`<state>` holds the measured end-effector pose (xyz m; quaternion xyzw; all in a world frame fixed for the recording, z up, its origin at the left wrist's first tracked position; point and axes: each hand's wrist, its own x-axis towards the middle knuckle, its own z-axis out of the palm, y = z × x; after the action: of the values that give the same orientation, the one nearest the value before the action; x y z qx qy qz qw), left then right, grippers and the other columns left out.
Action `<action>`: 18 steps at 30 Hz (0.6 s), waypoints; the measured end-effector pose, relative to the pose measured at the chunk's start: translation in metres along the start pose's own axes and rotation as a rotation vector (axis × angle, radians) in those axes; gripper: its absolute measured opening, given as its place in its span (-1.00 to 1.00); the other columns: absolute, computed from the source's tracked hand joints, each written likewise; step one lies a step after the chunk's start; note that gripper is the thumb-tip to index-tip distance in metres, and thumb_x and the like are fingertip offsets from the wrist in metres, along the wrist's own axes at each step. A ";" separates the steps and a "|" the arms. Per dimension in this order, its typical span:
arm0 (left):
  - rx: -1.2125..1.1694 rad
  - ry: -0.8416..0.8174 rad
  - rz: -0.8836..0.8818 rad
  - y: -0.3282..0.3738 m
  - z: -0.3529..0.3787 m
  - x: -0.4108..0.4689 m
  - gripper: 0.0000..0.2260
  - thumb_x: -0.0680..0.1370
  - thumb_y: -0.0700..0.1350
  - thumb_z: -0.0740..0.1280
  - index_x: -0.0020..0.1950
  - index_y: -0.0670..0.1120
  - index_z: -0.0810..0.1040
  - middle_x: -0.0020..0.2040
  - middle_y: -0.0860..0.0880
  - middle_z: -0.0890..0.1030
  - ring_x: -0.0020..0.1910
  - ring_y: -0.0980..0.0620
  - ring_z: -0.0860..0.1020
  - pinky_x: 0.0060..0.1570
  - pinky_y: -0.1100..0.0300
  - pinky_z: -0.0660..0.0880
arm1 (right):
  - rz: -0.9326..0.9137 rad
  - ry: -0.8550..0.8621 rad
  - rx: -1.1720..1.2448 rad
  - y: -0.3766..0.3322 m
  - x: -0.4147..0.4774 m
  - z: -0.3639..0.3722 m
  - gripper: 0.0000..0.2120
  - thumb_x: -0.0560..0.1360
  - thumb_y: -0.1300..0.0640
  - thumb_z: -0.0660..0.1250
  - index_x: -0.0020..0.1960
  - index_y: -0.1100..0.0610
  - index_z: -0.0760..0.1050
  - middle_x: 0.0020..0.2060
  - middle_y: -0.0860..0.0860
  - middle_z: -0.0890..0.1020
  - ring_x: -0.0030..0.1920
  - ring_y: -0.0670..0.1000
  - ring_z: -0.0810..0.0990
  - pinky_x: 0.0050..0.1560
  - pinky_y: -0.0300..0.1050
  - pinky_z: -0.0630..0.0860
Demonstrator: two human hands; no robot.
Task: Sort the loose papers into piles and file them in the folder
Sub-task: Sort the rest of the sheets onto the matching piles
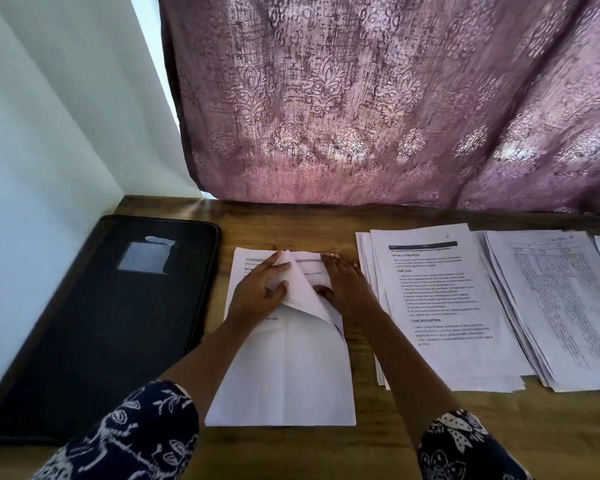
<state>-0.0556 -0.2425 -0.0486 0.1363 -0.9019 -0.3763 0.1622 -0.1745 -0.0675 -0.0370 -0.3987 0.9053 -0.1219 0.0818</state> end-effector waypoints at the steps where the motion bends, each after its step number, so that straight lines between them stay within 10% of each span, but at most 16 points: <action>1: -0.001 -0.003 -0.001 -0.001 0.000 0.000 -0.57 0.49 0.05 0.23 0.33 0.01 0.53 0.40 0.24 0.31 0.35 0.09 0.43 0.14 0.31 0.39 | -0.021 0.023 -0.030 -0.002 -0.001 0.000 -0.34 0.58 -0.08 0.23 0.54 0.17 0.09 0.50 0.13 0.24 0.49 0.14 0.21 0.48 0.06 0.12; 7: -0.037 -0.021 -0.007 0.002 -0.003 -0.002 -0.48 0.47 0.22 0.16 0.34 0.03 0.51 0.42 0.22 0.34 0.27 0.09 0.48 0.16 0.32 0.39 | 0.281 0.253 0.442 -0.021 -0.022 -0.020 -0.57 0.56 -0.05 0.29 0.37 0.07 0.35 0.00 0.04 0.63 0.01 0.10 0.62 -0.05 -0.14 0.45; 14: -0.235 0.004 -0.053 0.009 -0.005 -0.006 -0.38 0.54 0.33 0.08 0.54 0.09 0.20 0.48 0.07 0.35 0.38 0.07 0.40 0.36 0.10 0.37 | 0.284 0.102 0.930 -0.036 -0.052 -0.012 -0.51 0.47 -0.05 0.40 0.33 0.10 0.39 0.15 -0.07 0.55 0.11 -0.09 0.55 0.00 -0.34 0.48; 18: -0.305 0.025 -0.041 0.018 -0.014 -0.006 -0.24 0.44 0.50 0.01 0.55 0.19 0.01 0.52 0.18 0.19 0.42 0.17 0.31 0.27 0.34 0.32 | 0.550 -0.021 1.041 -0.038 -0.052 -0.004 -0.52 0.50 0.04 0.39 0.34 0.15 0.32 0.18 0.08 0.51 0.11 0.05 0.54 0.05 -0.15 0.53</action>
<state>-0.0474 -0.2367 -0.0273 0.1330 -0.8294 -0.5102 0.1844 -0.1145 -0.0531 -0.0197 -0.0576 0.7957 -0.5205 0.3045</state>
